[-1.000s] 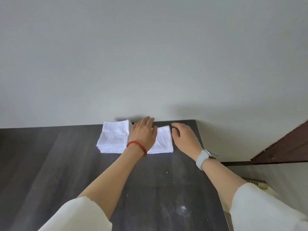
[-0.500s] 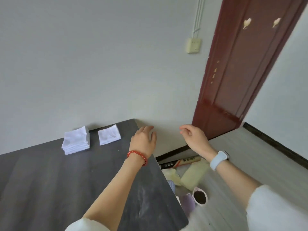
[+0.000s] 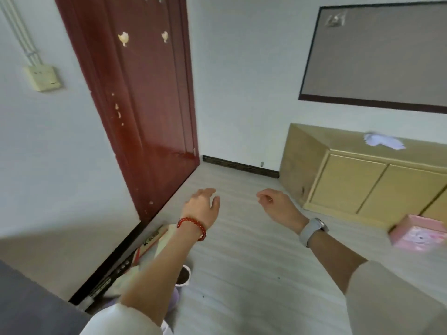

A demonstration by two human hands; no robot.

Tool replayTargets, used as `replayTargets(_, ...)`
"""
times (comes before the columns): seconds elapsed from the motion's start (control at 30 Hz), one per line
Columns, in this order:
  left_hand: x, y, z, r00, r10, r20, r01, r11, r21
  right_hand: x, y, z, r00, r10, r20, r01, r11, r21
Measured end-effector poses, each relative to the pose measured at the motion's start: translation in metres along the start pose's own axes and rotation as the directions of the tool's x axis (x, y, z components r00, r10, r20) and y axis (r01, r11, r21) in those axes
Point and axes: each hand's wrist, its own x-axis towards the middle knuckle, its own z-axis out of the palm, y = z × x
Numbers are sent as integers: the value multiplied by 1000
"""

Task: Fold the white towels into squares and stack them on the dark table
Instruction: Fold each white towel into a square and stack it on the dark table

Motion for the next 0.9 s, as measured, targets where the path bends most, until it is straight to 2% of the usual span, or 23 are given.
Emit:
replayTargets(0.2, 69, 172, 130, 942, 280, 185, -277, 960, -43, -13, 150, -138, 942, 258, -215, -257, 966, 32)
replayTargets(0.4, 115, 346, 259, 855, 434, 283, -412, 901, -136, -14, 296, -273, 851, 390, -353, -405, 914, 35)
replayTargets(0.6, 161, 430, 332, 808, 485, 334, -465, 873, -145, 13, 382, -346, 803, 464, -373, -460, 881, 106)
replayTargets(0.9, 332, 531, 452, 788, 506, 351, -487, 861, -149, 150, 507, -442, 767, 492, -411, -475, 867, 152)
